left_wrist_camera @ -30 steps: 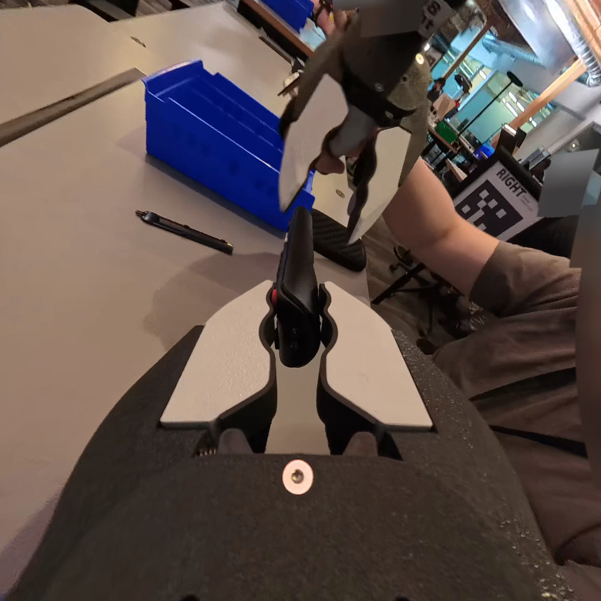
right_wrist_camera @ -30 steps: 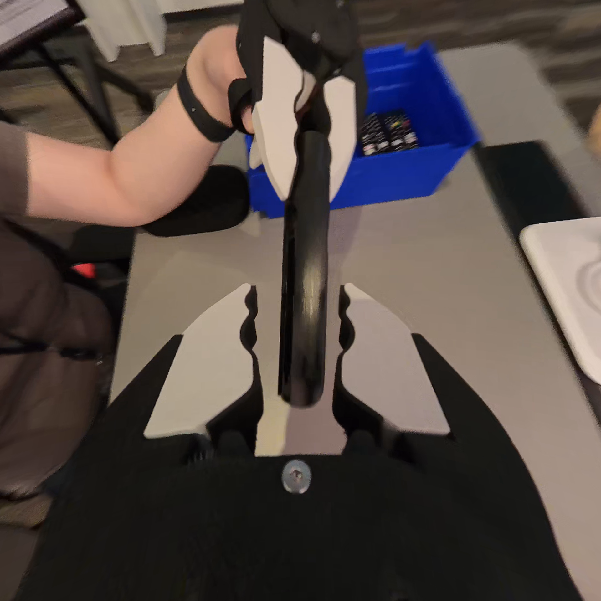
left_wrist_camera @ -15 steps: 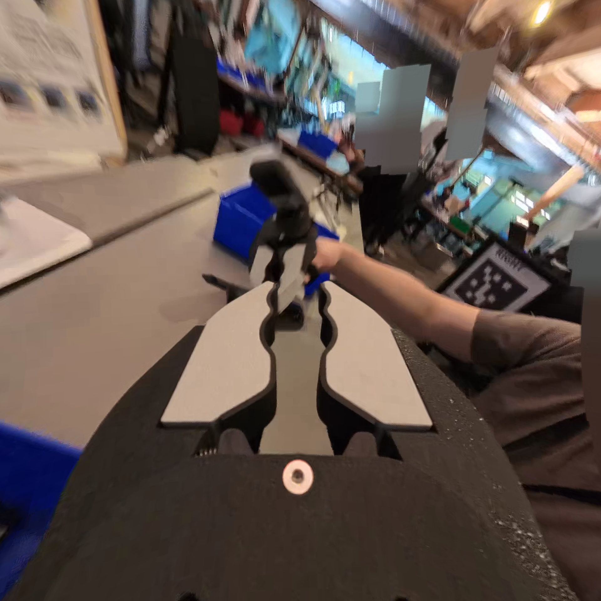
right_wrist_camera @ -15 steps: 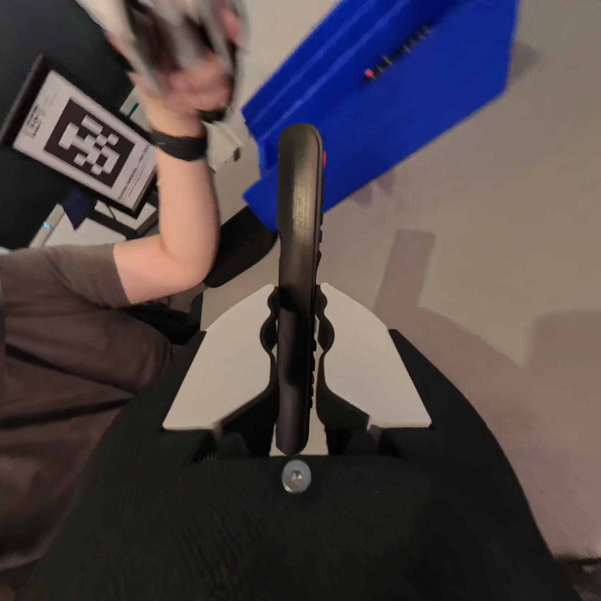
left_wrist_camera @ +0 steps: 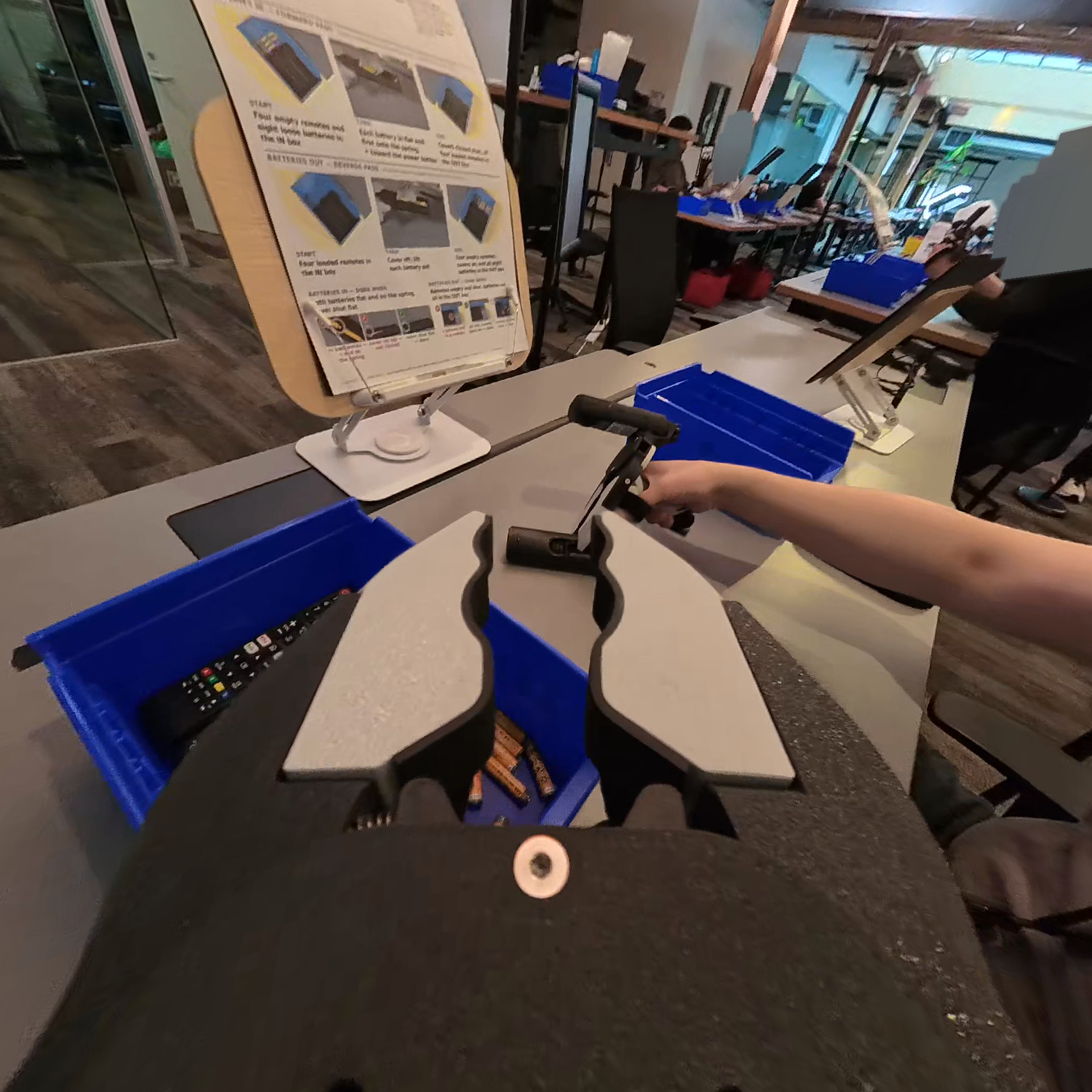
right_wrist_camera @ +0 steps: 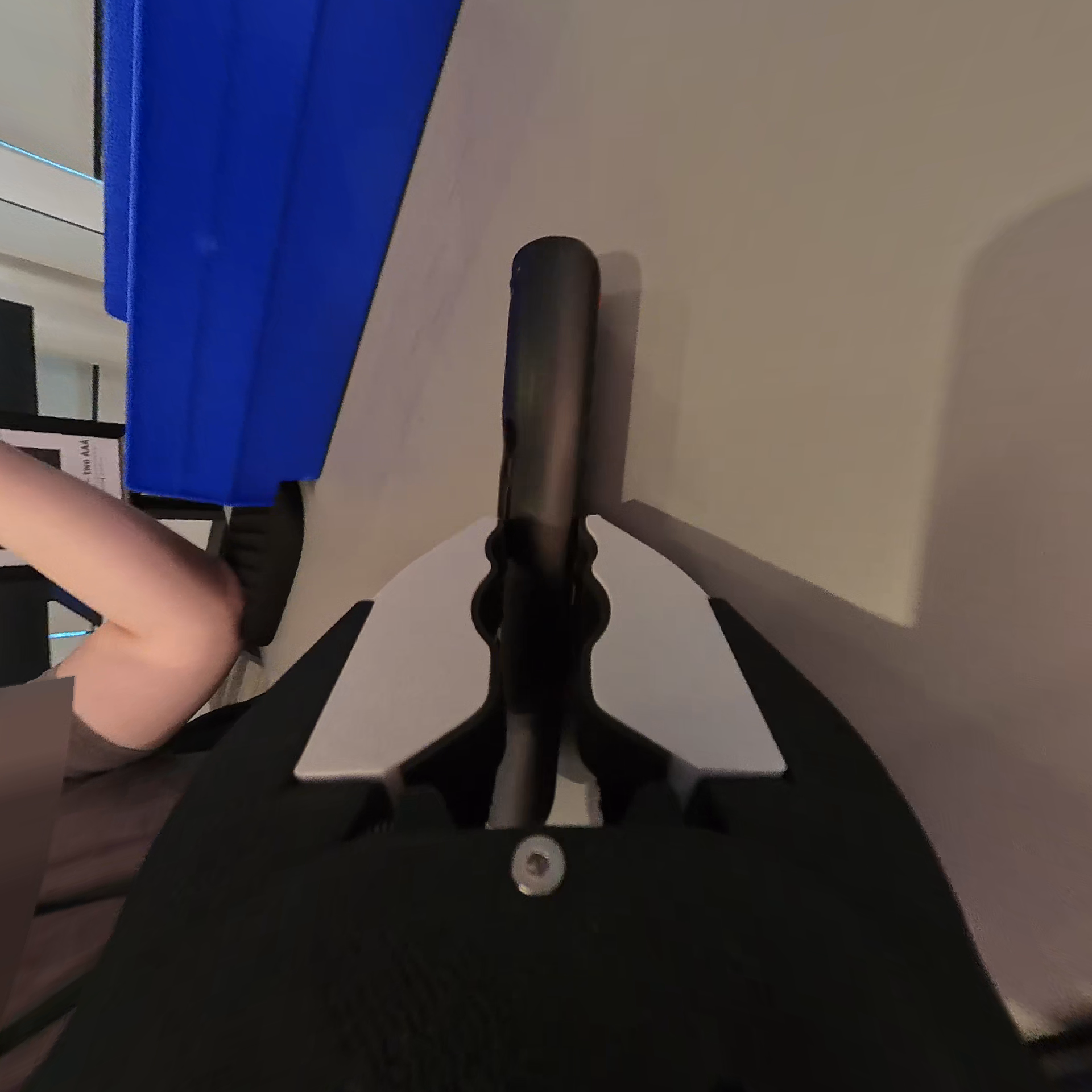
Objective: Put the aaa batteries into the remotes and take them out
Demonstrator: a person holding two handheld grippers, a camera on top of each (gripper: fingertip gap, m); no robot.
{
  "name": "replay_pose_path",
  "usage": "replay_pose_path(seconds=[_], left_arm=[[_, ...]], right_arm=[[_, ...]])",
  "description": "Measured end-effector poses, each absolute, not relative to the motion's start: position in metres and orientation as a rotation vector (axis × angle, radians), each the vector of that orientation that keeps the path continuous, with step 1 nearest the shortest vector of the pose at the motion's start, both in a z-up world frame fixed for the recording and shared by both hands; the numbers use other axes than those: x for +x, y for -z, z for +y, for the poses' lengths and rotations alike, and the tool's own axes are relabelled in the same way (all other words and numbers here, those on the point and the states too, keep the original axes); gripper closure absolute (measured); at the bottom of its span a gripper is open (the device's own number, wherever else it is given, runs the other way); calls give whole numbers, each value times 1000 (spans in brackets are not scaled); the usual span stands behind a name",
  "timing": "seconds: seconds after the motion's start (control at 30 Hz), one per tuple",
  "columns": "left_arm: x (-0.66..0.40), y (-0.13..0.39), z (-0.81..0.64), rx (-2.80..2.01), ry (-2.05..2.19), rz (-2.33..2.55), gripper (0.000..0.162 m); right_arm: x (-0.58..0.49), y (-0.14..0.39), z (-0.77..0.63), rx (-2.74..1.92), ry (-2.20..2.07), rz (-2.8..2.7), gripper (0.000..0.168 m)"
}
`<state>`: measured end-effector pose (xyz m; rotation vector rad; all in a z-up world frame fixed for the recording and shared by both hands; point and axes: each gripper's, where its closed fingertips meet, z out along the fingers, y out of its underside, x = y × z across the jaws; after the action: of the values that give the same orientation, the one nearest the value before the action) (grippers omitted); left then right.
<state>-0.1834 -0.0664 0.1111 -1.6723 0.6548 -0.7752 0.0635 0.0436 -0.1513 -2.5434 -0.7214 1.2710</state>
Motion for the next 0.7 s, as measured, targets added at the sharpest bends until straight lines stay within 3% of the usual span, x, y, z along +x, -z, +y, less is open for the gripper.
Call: replay_pose_path(seconds=[0.23, 0.3, 0.47, 0.7], left_arm=[[-181, -90, -58, -1812, 673, 682, 137], [-175, -86, -60, -1852, 637, 706, 141], [-138, -74, -66, -1951, 600, 924, 153], [-176, 32, -62, -2424, 318, 1093, 162]], right_arm=[[72, 132, 64, -2367, -1137, -741, 127], [81, 113, 74, -2260, -1032, -758, 119], [102, 41, 77, -1949, -895, -840, 122], [133, -32, 50, -1761, -919, -939, 128]])
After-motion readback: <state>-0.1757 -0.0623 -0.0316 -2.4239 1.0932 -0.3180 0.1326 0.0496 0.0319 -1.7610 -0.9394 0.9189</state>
